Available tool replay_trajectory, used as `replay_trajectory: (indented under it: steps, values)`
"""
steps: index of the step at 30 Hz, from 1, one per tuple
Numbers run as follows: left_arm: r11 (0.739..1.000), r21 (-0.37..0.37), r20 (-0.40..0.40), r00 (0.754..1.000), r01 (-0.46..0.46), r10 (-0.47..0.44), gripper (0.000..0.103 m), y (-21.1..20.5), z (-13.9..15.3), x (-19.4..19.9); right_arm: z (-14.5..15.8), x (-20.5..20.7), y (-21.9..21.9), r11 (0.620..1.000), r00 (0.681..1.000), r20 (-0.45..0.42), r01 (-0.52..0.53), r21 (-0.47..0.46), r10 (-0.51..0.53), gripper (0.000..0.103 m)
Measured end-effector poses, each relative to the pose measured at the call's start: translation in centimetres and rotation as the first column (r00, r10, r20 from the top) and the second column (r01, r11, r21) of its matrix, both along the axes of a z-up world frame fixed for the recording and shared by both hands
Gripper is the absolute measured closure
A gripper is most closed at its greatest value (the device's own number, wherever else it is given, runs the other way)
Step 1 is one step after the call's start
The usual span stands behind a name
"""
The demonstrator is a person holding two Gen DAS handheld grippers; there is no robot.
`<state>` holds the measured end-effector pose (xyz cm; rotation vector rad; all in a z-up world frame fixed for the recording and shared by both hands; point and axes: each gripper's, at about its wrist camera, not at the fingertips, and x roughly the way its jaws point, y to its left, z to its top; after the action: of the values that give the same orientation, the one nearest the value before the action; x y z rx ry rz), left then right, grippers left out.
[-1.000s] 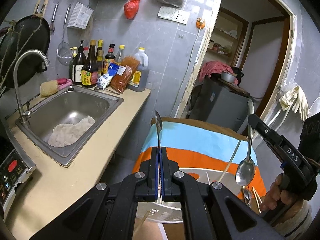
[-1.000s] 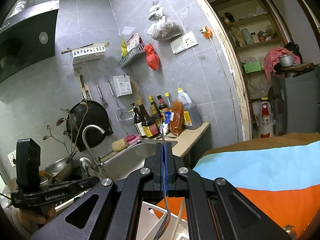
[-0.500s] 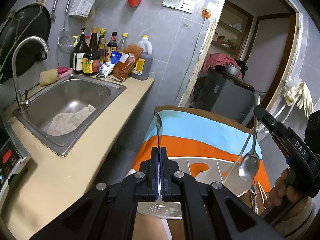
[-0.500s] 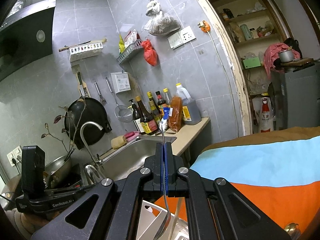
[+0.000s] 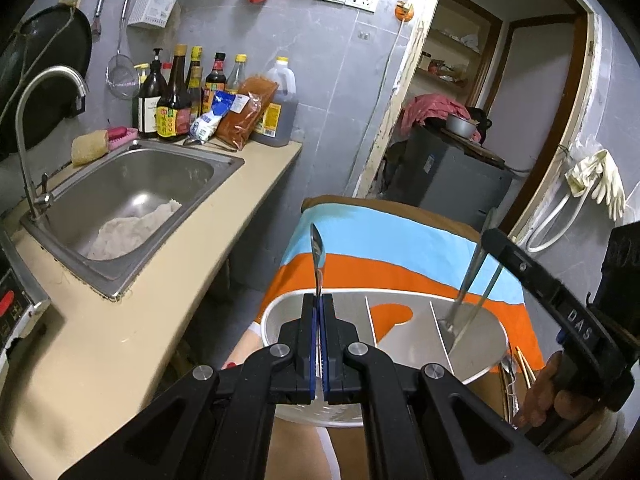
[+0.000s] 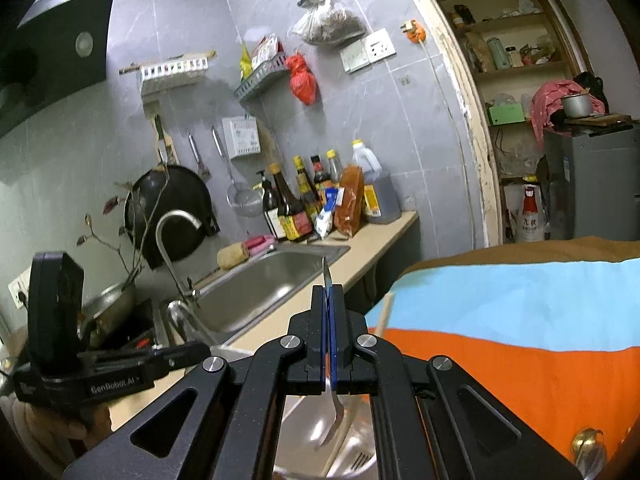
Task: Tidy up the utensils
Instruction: 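Lift the knife with the left tool while the right tool carries the spoon to the caddy, then open both tools over the white caddy to drop the knife and spoon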
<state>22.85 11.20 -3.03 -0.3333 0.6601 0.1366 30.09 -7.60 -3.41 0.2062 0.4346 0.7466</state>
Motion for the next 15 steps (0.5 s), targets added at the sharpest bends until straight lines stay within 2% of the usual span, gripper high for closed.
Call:
replay_trajectory:
  steps: [8,15]
  values:
    - [0.998,-0.058,-0.004,1.000,0.006,-0.007,0.101,0.0,-0.4,-0.2,-1.0,-0.7,0.0,0.999,0.999,-0.040,-0.016,-0.029,0.014,0.101]
    - [0.995,-0.094,0.011,1.000,-0.015,0.016,0.099,0.0,-0.2,-0.6,-0.5,-1.5,-0.6,1.000,0.999,-0.038,-0.020,-0.019,0.020,0.100]
